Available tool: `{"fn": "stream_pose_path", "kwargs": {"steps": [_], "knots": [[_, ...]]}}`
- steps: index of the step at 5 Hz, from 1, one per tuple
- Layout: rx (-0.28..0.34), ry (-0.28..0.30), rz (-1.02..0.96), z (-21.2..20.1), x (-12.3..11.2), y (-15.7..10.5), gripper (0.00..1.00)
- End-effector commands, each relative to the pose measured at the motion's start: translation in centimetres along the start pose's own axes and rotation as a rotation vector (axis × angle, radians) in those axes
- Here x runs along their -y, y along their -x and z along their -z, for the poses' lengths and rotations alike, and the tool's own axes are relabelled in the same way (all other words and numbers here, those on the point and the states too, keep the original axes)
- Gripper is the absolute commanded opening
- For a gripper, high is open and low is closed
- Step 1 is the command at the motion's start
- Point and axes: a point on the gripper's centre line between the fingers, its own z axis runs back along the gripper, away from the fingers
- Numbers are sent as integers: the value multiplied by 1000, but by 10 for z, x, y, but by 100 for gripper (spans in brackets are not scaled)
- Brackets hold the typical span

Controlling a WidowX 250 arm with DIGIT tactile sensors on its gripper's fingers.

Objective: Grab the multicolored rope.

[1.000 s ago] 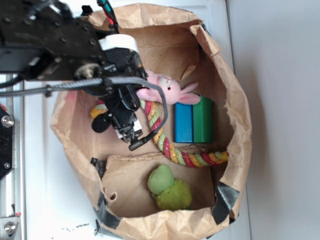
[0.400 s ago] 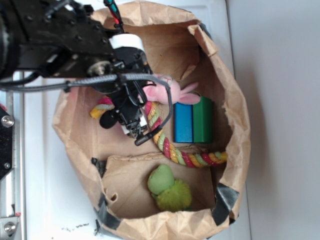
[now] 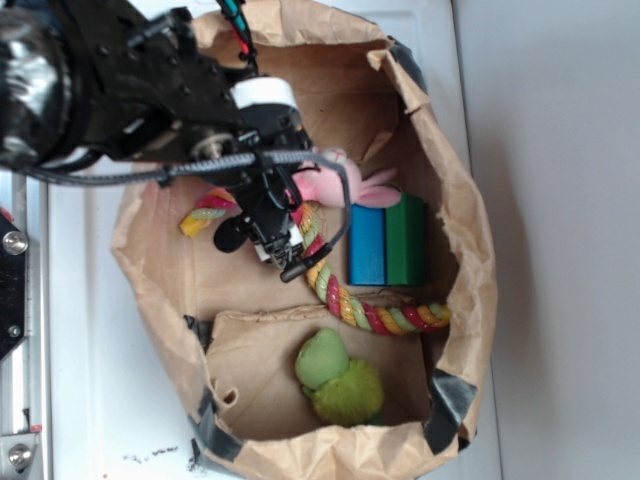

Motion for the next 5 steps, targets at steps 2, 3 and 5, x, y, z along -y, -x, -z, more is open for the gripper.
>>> {"fn": "stream_pose_path", "kwargs": {"steps": [2,3,5], "knots": [[7,10,56,5,15,19,100],[9,23,49,0,13,27,60],[19,29,32,-6,13,29,0]]}}
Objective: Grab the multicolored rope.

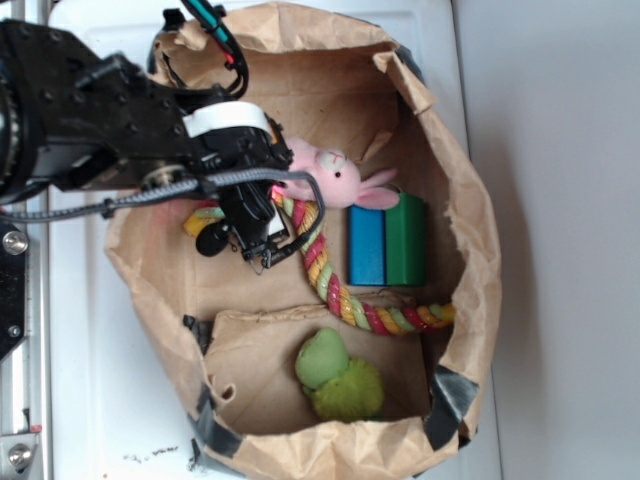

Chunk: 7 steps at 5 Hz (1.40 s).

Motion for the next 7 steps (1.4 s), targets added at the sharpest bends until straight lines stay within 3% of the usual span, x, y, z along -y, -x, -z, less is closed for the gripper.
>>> {"fn": "stream_pose_path", "kwargs": {"steps": [1,3,5,7], "knots": [[33,14,-10,-12,2,-6,0],[45,20,-27,-18,3,-15,0],[49,106,-53,-61,20,-45,0],[56,142,-23,-88,30,-57,0]]}}
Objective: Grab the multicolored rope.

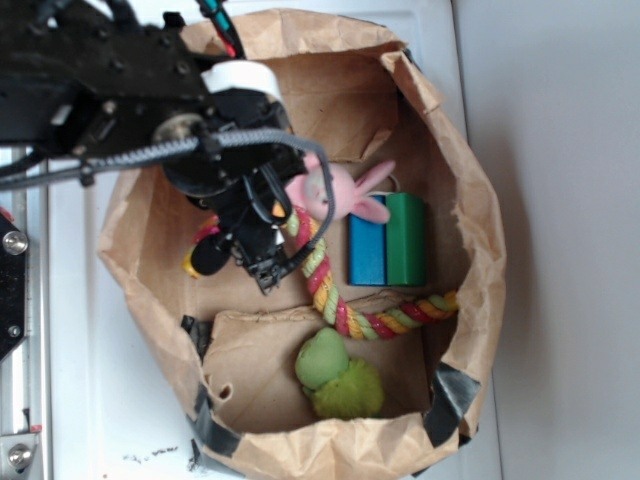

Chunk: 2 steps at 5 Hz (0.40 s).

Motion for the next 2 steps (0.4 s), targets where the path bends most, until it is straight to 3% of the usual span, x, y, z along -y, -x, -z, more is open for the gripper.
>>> {"fn": "stream_pose_path", "kwargs": {"steps": [1,2], "knots": [[61,50,35,-50,23,-23,0],[59,65,40,-69,35,-32,0]]}}
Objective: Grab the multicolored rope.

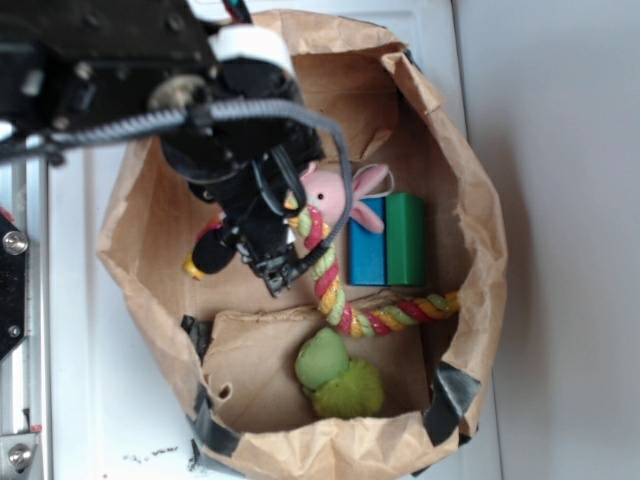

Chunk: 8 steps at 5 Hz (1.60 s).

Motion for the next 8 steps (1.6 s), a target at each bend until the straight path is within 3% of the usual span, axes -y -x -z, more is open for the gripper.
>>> {"fn": "stream_pose_path", "kwargs": {"steps": [1,2,3,4,7,8], "knots": [[49,2,24,-49,36,-32,0],[78,-64,73,-61,52,-34,0],[62,-133,101,-75,56,-37,0],[20,-165,103,-84,50,-39,0],[-30,-183,150,-88,33,-17,0],[-19,-173,134,-84,35,-19,0]]}}
